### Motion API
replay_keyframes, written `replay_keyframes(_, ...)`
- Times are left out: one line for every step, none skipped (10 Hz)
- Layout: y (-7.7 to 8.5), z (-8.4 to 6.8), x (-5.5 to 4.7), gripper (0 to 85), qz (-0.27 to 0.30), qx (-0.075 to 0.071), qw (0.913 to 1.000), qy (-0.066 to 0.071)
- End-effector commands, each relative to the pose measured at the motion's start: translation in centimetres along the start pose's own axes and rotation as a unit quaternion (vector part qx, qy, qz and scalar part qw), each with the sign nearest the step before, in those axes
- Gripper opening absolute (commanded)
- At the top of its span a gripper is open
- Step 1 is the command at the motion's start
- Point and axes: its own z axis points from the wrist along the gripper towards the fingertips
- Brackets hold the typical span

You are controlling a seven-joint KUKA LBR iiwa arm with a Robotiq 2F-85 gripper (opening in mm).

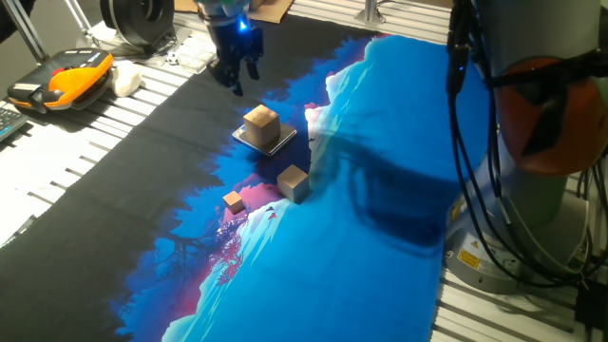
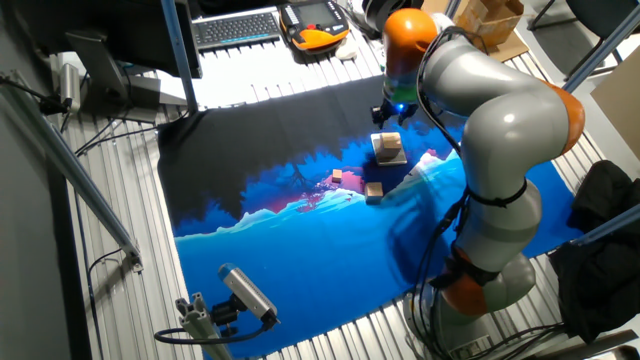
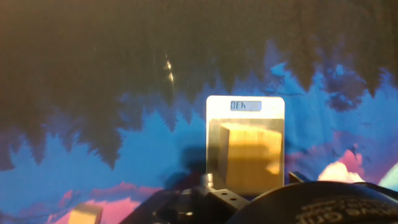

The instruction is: Remove the object from the scale

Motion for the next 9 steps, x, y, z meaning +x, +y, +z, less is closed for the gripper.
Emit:
replay_keyframes(-0.2,2.2,-0.2,85.0,-0.003,-0.005,1.0,-0.003)
replay_keyframes(-0.4,3.4,-0.4,85.0,-0.005,-0.012,0.9999,-0.008)
replay_keyframes(-0.4,4.5,-0.3,85.0,-0.005,-0.013,0.9998,-0.013)
replay_keyframes(-0.3,5.3,-0.2,85.0,-0.008,-0.01,0.9998,-0.012)
replay_keyframes(-0.3,6.1,-0.3,85.0,-0.009,-0.012,0.9998,-0.009)
replay_keyframes(-0.4,6.8,-0.3,85.0,-0.006,-0.017,0.9998,-0.005)
replay_keyframes(-0.7,7.5,-0.3,85.0,-0.008,-0.017,0.9998,-0.01)
replay_keyframes(-1.0,8.1,-0.2,85.0,-0.009,-0.019,0.9997,-0.014)
replay_keyframes(-1.0,8.2,0.0,85.0,-0.008,-0.02,0.9997,-0.015)
